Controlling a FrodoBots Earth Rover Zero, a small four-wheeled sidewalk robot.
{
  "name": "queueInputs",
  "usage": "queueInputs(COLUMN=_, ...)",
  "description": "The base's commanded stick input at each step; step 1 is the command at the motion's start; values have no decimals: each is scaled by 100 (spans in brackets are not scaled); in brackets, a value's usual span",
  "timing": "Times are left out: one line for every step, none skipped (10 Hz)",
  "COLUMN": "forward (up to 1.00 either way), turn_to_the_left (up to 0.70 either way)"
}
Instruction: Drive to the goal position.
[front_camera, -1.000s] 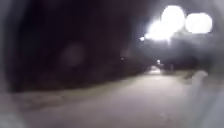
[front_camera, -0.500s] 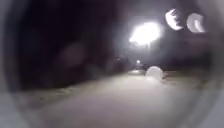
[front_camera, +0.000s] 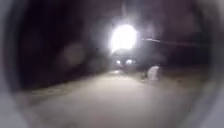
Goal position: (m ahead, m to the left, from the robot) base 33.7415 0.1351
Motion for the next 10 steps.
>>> queueInputs(forward=0, turn_to_the_left=-10)
queueInputs(forward=0, turn_to_the_left=0)
queueInputs(forward=0, turn_to_the_left=0)
queueInputs(forward=0, turn_to_the_left=0)
queueInputs(forward=0, turn_to_the_left=0)
queueInputs(forward=0, turn_to_the_left=0)
queueInputs(forward=0, turn_to_the_left=0)
queueInputs(forward=0, turn_to_the_left=0)
queueInputs(forward=0, turn_to_the_left=0)
queueInputs(forward=1, turn_to_the_left=0)
